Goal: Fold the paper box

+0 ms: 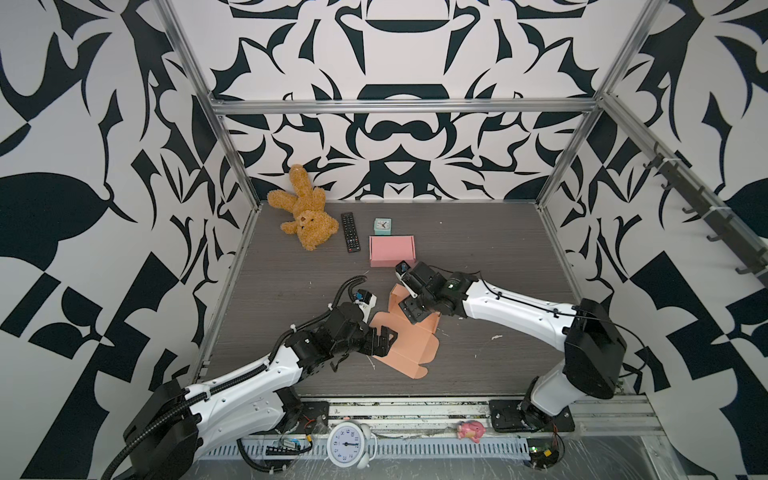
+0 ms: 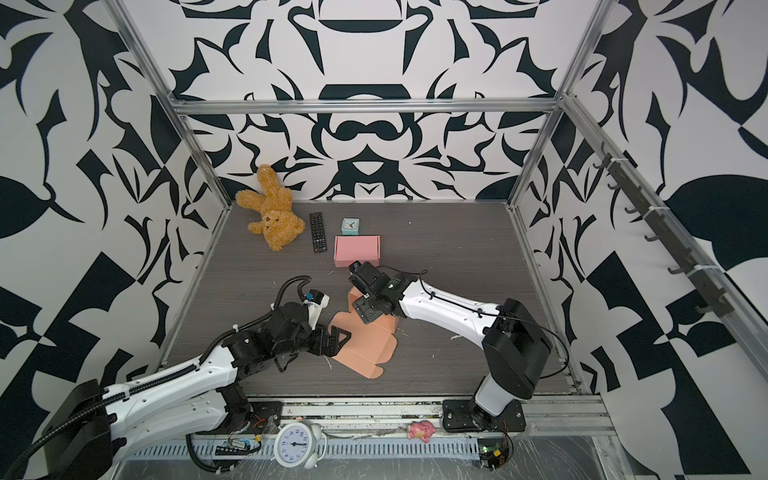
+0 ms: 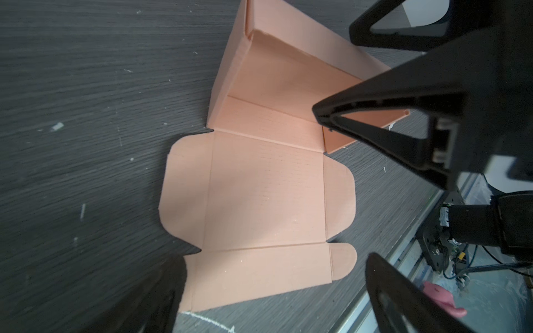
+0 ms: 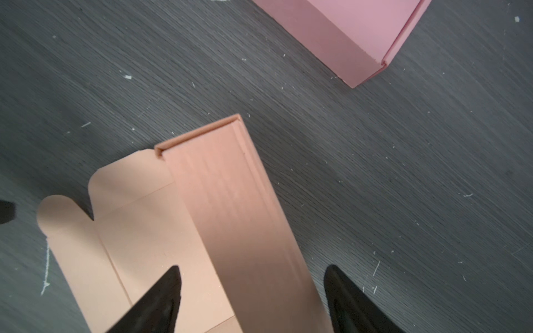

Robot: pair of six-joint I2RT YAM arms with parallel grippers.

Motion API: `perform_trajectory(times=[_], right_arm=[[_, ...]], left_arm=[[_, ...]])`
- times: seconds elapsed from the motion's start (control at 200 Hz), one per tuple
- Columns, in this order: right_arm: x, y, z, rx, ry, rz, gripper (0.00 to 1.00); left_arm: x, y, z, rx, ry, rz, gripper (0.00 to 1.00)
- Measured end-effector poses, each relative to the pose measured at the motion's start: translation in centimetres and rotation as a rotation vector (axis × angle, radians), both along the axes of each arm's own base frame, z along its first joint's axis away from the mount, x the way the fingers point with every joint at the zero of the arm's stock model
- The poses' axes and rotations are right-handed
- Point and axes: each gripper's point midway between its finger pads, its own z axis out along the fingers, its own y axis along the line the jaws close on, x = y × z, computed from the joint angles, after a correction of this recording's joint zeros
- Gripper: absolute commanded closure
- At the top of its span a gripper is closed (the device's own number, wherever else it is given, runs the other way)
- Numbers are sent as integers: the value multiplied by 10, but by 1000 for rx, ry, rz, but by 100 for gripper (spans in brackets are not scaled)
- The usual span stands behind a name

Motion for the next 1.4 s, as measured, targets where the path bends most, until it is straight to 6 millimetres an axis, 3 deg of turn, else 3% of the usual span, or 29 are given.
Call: perform_trajectory(times=[0.54, 0.97, 1.4], right_arm=[[16, 2, -9, 45, 43, -20, 33], [27, -2, -9, 110, 78, -41, 41], [38, -11, -21, 204, 156, -90, 46]], left_arm=[[7, 7, 10, 15, -26, 29, 1], [11, 7, 7, 26, -31, 37, 1], [14, 13, 24, 1, -62, 53, 1]])
